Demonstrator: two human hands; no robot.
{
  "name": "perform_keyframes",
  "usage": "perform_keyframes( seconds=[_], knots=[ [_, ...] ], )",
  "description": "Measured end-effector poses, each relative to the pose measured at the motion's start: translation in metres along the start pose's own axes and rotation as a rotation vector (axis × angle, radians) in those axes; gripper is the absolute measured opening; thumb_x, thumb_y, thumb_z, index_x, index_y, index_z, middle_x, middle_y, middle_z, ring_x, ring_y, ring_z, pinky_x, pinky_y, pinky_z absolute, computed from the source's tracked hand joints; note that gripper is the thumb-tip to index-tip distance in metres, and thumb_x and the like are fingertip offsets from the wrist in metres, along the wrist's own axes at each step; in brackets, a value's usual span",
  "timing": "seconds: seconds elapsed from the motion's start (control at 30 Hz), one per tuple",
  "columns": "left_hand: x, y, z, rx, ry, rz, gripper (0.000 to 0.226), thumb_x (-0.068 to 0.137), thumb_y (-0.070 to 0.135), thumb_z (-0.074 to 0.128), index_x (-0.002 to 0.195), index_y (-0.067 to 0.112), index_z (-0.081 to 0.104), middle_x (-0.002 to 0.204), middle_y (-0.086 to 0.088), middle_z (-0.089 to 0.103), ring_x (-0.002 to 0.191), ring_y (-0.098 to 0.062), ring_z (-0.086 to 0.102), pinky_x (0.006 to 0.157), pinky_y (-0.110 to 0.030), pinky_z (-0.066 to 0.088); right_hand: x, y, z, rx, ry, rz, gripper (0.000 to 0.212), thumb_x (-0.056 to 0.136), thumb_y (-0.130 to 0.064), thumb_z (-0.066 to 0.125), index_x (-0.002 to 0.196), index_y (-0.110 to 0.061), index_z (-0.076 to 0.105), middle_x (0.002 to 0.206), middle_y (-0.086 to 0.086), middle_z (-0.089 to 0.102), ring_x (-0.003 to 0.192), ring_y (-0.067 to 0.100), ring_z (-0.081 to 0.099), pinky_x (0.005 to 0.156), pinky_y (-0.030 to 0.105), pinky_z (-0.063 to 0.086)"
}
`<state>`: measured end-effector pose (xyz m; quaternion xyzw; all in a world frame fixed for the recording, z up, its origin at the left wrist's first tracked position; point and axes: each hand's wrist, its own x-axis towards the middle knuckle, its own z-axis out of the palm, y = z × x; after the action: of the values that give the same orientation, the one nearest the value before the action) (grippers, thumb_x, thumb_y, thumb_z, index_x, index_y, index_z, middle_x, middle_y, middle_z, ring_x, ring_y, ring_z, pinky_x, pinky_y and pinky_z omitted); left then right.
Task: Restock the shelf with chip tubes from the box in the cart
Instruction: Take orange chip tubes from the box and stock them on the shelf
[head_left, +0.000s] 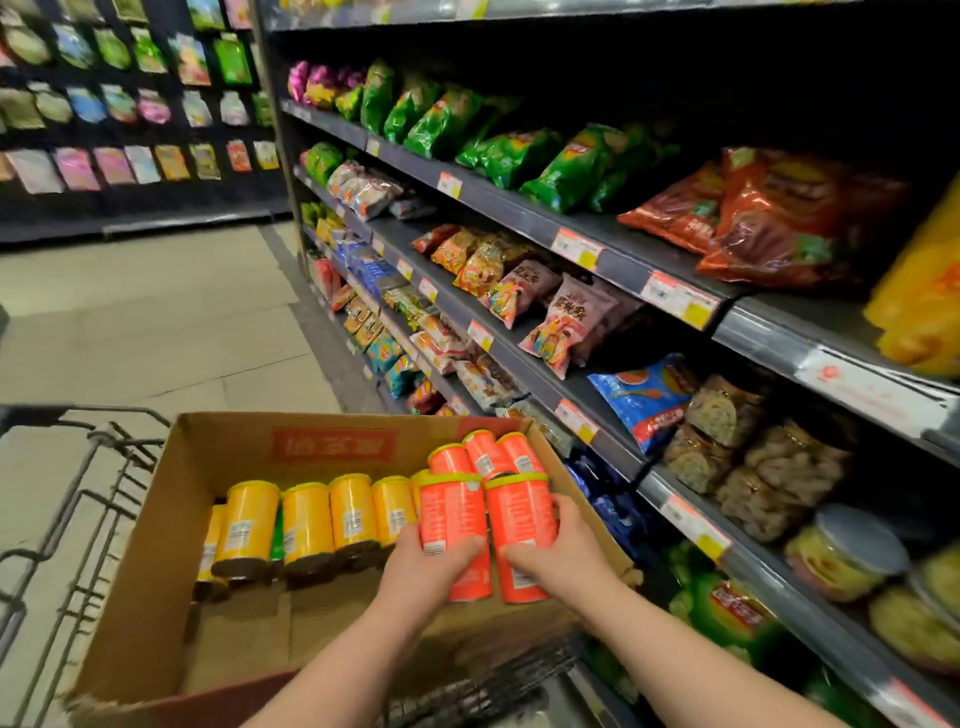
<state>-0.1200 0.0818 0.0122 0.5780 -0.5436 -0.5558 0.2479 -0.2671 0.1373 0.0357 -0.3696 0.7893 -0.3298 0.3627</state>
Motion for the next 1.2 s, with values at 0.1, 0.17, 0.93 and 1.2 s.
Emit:
perform_keyframes(
  seconds=[0.1,0.17,0.93,1.2],
  knots=[
    [-0.024,0.003,0.018,0.007,-0.071,0.025,0.043,0.079,0.032,0.075,0.111,0.02,0.049,0.099,0.001,0.057,0.085,-0.015,0.055,0.076,-0.024,0.038,-0.031,0.015,-0.018,0.044,0.073,0.042,0.084,0.073,-0.028,0.076,0.141,-0.022,0.027,0.114,-0.004,0.05,0.098,0.013,0.053,0.088,0.029,0.047],
    [-0.041,0.007,0.029,-0.005,-0.13,0.022,0.056,0.065,0.044,0.08,0.107,0.018,0.053,0.101,0.001,0.063,0.087,-0.016,0.061,0.08,-0.028,0.045,-0.05,0.026,-0.03,0.068,0.135,0.061,0.084,0.073,-0.027,0.076,0.141,-0.023,0.028,0.115,-0.004,0.05,0.099,0.013,0.052,0.09,0.03,0.046],
    [-0.287,0.016,0.259,0.043,-0.87,0.131,0.041,0.079,0.03,0.075,0.111,0.021,0.052,0.102,0.001,0.066,0.087,-0.013,0.066,0.068,-0.026,0.051,-0.334,0.197,-0.211,0.421,0.726,0.272,0.057,0.079,-0.019,0.074,0.118,-0.03,0.034,0.094,-0.016,0.051,0.085,0.003,0.055,0.07,0.02,0.045],
    [-0.414,0.003,0.326,0.107,-1.015,0.16,0.047,0.061,0.048,0.079,0.097,0.029,0.055,0.099,0.002,0.07,0.088,-0.016,0.068,0.076,-0.032,0.054,-0.457,0.267,-0.261,0.521,0.88,0.267,0.048,0.08,-0.015,0.072,0.11,-0.032,0.039,0.093,-0.014,0.057,0.081,-0.003,0.057,0.056,0.011,0.043]
  ],
)
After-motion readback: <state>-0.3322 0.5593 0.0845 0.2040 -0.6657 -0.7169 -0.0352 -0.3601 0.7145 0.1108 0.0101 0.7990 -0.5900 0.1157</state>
